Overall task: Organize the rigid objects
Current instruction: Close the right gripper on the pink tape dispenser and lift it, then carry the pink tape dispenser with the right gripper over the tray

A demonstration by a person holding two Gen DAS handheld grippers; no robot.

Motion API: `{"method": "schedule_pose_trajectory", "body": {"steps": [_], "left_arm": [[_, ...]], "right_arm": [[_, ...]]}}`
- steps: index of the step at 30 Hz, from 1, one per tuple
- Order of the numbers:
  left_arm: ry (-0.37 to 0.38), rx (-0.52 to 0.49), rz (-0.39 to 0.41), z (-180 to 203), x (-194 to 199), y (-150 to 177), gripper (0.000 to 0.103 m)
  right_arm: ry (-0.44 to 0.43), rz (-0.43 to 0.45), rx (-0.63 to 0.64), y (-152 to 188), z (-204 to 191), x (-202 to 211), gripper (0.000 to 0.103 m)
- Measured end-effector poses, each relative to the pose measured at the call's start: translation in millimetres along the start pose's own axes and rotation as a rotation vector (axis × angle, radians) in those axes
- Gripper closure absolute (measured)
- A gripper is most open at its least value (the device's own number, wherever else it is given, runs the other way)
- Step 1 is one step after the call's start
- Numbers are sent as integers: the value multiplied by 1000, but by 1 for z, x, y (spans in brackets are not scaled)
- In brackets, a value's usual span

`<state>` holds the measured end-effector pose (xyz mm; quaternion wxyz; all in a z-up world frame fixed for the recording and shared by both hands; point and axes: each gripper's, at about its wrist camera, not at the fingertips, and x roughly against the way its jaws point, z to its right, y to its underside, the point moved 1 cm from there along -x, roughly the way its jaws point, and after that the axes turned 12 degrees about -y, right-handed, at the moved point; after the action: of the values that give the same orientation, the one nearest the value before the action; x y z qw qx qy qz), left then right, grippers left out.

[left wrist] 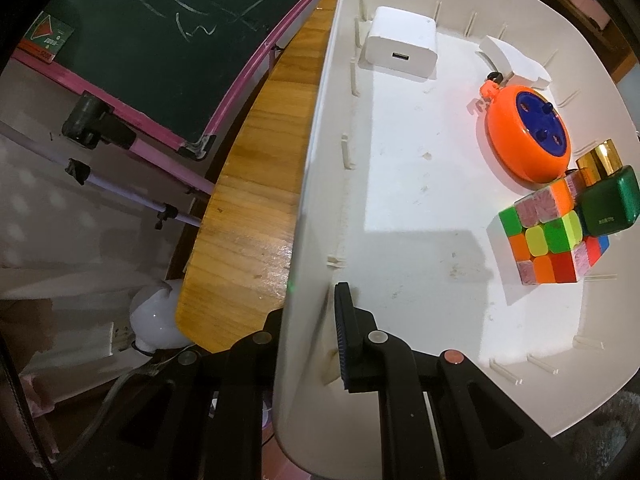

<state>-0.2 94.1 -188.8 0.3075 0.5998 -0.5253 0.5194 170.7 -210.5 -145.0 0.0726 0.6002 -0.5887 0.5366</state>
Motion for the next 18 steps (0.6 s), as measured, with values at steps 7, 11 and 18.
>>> {"method": "schedule_pose_trajectory", "body": {"steps": [7, 11, 18], "left_arm": [[32, -5, 22, -2, 1, 1, 90], [49, -18, 35, -2, 1, 1, 90], [79, -31, 63, -3, 3, 3, 90]], "right_arm": [[136, 35, 54, 2, -35, 33, 53], [175, 66, 84, 2, -58, 52, 53], [248, 105, 135, 1, -104, 78, 53]]}}
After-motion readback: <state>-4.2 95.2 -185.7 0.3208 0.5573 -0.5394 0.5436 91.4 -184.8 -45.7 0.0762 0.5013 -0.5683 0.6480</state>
